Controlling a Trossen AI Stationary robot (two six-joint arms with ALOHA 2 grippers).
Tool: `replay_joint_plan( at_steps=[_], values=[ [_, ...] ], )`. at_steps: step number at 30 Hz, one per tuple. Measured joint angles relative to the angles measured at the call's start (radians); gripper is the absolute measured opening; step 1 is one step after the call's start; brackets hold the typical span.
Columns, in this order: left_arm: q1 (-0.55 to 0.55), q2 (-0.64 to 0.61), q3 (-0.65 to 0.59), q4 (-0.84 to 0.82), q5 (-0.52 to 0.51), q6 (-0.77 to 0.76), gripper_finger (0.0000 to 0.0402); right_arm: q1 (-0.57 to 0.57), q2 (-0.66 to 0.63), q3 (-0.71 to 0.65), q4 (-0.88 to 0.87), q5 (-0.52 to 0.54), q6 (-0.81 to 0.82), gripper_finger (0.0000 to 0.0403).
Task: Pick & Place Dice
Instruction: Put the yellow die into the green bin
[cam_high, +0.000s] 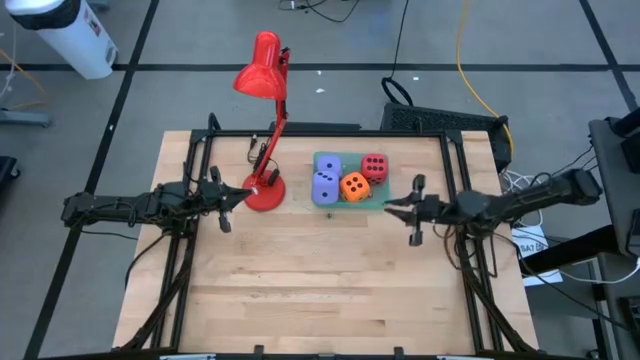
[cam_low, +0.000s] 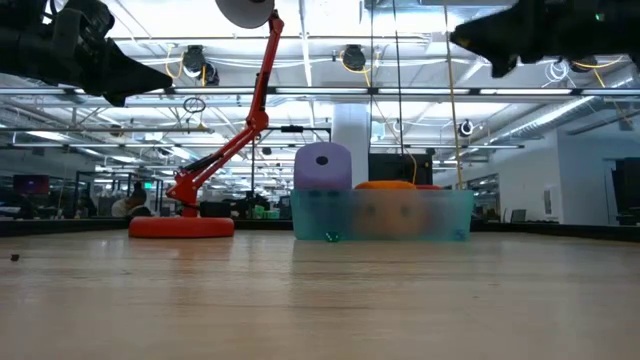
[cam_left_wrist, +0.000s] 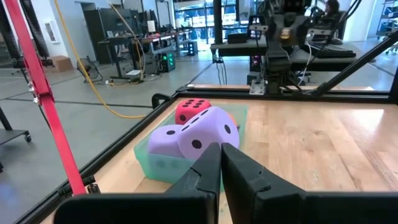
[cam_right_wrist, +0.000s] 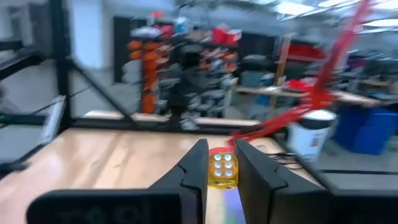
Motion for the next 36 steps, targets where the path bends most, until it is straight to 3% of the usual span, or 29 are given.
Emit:
replay_joint_plan(
  at_steps=[3,12,20,25,30,36],
  values=[
    [0.000,0.000,0.000,0.000,0.000,0.001,0.0026,-0.011,-0.094,-0.078,0.038,0.054,-0.003,0.0051],
    [0.000,0.000,0.000,0.001,-0.001,0.001,0.0026,-0.011,-0.340,-0.237,0.023,0.058,0.017,0.0054],
    [0.000,0.000,0.000,0.001,-0.001,0.001,0.0026,-0.011,-0.393,-0.238,0.002,0.053,0.058,0.0053],
    [0.000,0.000,0.000,0.008,-0.001,0.001,0.0026,-0.006,-0.296,-0.196,-0.001,0.053,0.074,0.0054],
    [0.000,0.000,0.000,0.010,-0.002,-0.001,0.0026,-0.006,-0.101,-0.108,-0.003,0.057,0.093,0.0054],
    [0.000,0.000,0.000,0.010,-0.002,0.000,0.0026,-0.029,0.160,-0.012,-0.006,0.218,0.068,0.0054]
  ],
)
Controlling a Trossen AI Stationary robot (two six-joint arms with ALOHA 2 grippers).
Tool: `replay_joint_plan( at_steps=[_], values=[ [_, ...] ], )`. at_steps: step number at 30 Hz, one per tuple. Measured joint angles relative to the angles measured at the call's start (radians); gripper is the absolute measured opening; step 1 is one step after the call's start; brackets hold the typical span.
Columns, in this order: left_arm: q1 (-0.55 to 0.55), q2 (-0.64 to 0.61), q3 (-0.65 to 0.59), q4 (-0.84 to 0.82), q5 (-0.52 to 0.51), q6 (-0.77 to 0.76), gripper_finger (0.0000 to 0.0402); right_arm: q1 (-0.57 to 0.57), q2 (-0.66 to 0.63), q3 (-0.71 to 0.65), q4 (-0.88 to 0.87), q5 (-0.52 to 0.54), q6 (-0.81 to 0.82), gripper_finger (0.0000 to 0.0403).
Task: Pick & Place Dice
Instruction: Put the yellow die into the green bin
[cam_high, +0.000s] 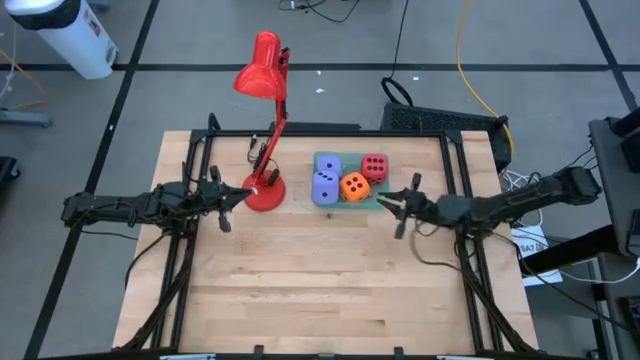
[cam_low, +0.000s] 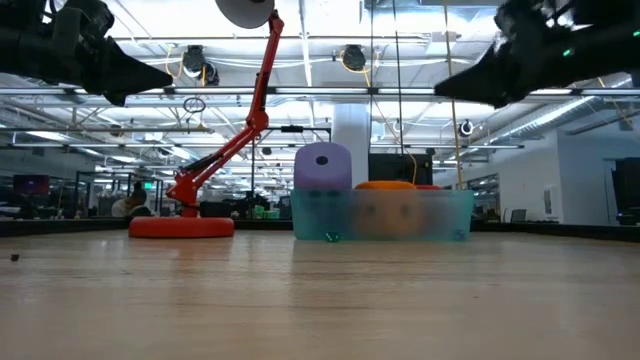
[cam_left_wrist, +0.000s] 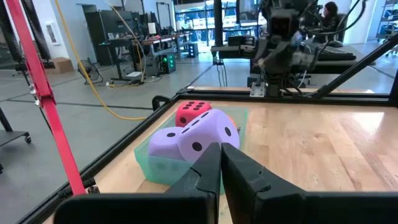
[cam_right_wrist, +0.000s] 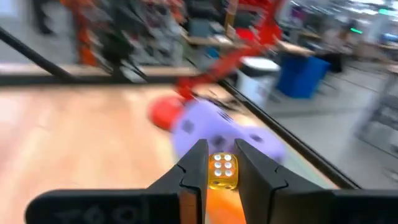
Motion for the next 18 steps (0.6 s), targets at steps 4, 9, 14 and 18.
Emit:
replay_joint_plan(
  at_steps=[4,9,14,18],
  values=[
    [0.000,0.000,0.000,-0.001,0.000,-0.004,0.0026,-0.065,0.128,0.031,-0.027,0.066,0.006,0.0054],
    [0.000,0.000,0.000,-0.001,0.000,-0.004,0.0026,-0.178,0.256,0.040,-0.096,-0.031,0.097,0.0054],
    [0.000,0.000,0.000,-0.001,0.000,-0.005,0.0026,-0.235,0.369,0.040,-0.070,-0.120,0.071,0.0069],
    [0.000,0.000,0.000,-0.001,0.000,-0.006,0.0026,-0.235,0.390,0.040,-0.018,-0.140,-0.006,0.0136]
  ],
)
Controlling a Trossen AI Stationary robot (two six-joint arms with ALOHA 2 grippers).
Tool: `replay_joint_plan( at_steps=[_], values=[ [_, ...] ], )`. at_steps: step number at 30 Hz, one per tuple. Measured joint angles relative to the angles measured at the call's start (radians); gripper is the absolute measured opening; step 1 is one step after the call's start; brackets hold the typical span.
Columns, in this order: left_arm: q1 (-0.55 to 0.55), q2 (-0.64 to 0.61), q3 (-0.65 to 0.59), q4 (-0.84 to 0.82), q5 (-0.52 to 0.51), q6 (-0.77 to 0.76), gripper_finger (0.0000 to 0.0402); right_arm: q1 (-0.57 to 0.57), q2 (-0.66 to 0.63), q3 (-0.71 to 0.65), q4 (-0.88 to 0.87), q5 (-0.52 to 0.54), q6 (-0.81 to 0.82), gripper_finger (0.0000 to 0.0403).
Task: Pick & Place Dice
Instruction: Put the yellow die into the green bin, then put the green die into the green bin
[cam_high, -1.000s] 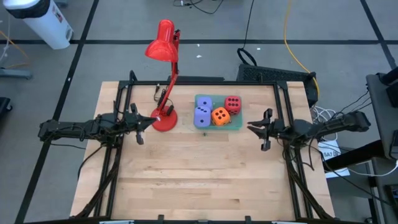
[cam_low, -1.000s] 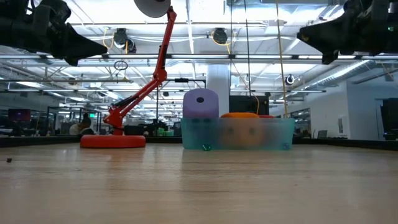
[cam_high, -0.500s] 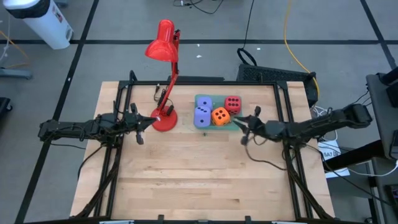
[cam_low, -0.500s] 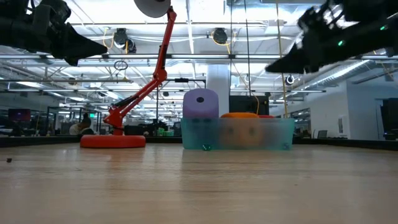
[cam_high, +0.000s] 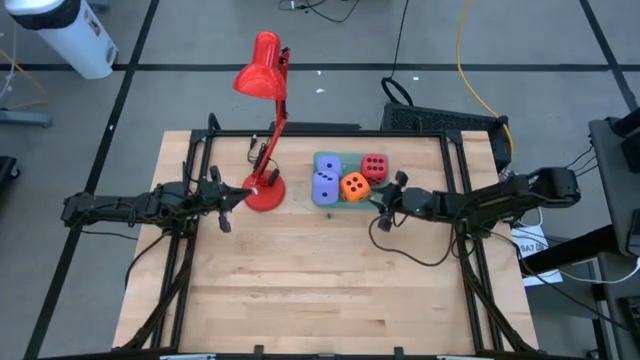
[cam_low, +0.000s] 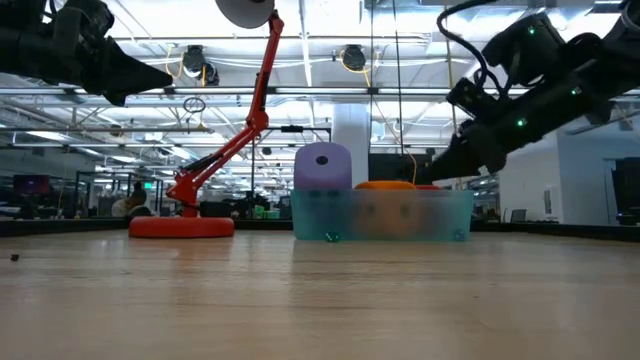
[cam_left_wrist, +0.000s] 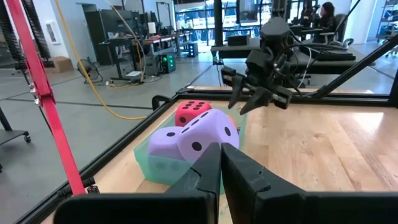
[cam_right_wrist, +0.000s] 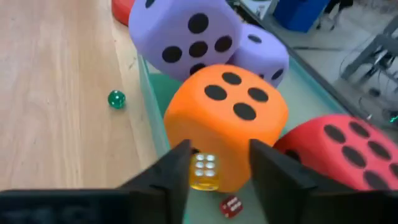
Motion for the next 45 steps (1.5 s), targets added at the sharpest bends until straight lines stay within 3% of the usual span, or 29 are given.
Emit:
replay_joint_plan(
  at_steps=[8,14,21,27,32,38,45],
  values=[
    [0.000,0.000,0.000,0.000,0.000,0.005,0.0026,0.003,-0.019,0.000,0.025,0.043,-0.044,0.0294],
    [0.000,0.000,0.000,0.000,0.000,0.004,0.0026,0.039,-0.019,0.000,0.017,0.051,-0.180,0.0319],
    [0.000,0.000,0.000,0.000,0.000,0.006,0.0026,0.132,-0.019,0.000,0.036,0.108,-0.376,0.0278],
    [0.000,0.000,0.000,0.000,0.000,0.003,0.0026,0.151,-0.019,0.000,0.037,0.285,-0.300,0.0232],
    [0.000,0.000,0.000,0.000,0.000,0.001,0.0026,0.140,-0.019,0.000,0.036,0.212,-0.279,0.0160],
    [0.000,0.000,0.000,0.000,0.001,0.000,0.0026,0.137,-0.019,-0.001,0.054,0.209,-0.275,0.0066],
    [0.000,0.000,0.000,0.000,0.000,-0.001,0.0026,0.163,-0.019,-0.001,0.182,0.180,-0.287,0.0026]
  ],
)
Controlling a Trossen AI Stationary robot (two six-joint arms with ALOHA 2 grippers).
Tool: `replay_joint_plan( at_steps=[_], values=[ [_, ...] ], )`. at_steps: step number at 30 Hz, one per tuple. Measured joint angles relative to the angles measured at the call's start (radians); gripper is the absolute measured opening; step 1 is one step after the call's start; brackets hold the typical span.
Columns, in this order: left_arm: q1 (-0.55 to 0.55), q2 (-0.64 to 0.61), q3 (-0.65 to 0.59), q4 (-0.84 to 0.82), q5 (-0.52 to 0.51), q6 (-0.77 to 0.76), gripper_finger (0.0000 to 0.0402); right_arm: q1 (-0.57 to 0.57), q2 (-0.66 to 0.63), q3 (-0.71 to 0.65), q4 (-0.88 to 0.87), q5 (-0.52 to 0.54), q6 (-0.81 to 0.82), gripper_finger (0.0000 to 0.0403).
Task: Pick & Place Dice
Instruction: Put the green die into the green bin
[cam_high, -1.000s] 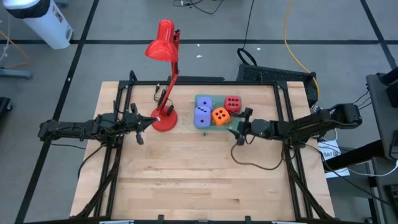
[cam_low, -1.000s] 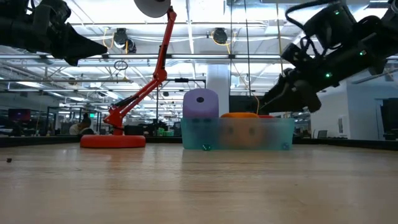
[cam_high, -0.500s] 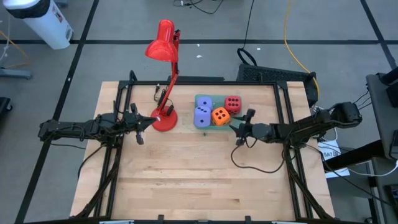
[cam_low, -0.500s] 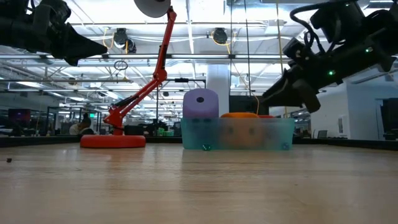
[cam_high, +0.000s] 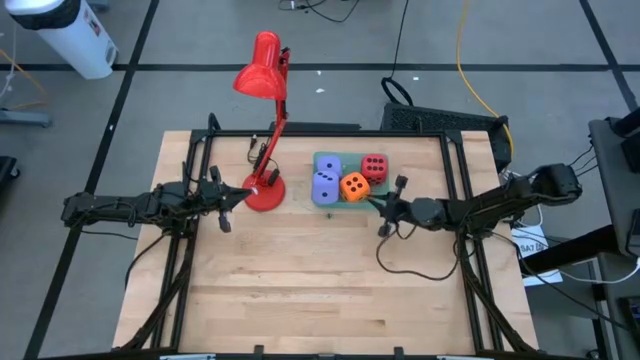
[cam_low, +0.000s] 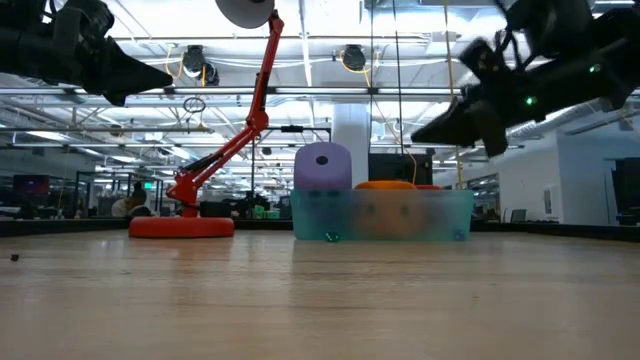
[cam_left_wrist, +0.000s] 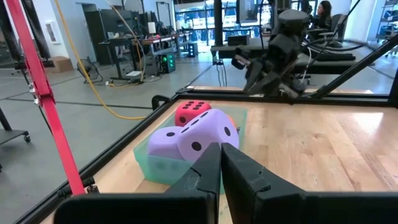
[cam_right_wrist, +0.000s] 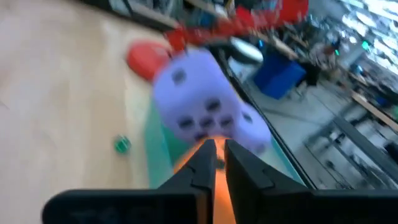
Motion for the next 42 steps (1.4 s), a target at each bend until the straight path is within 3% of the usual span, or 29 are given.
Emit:
replay_joint_plan(
  at_steps=[5,12,16,24,42],
  values=[
    [0.000,0.000,0.000,-0.002,0.001,-0.004,0.0026,0.065,-0.085,0.000,0.081,-0.014,0.058,0.0017],
    [0.000,0.000,0.000,-0.007,0.002,-0.004,0.0026,0.070,-0.408,0.000,-0.106,-0.288,0.179,0.0002],
    [0.000,0.000,0.000,-0.007,0.002,-0.004,0.0026,0.056,-0.538,-0.005,-0.229,-0.288,0.256,0.0001],
    [0.000,0.000,0.000,-0.006,0.002,-0.002,0.0026,0.051,-0.625,-0.127,-0.190,-0.289,0.360,0.0001],
    [0.000,0.000,0.000,-0.008,0.002,-0.026,0.0026,0.052,-0.890,-0.249,-0.187,-0.283,0.284,0.0001]
  ],
)
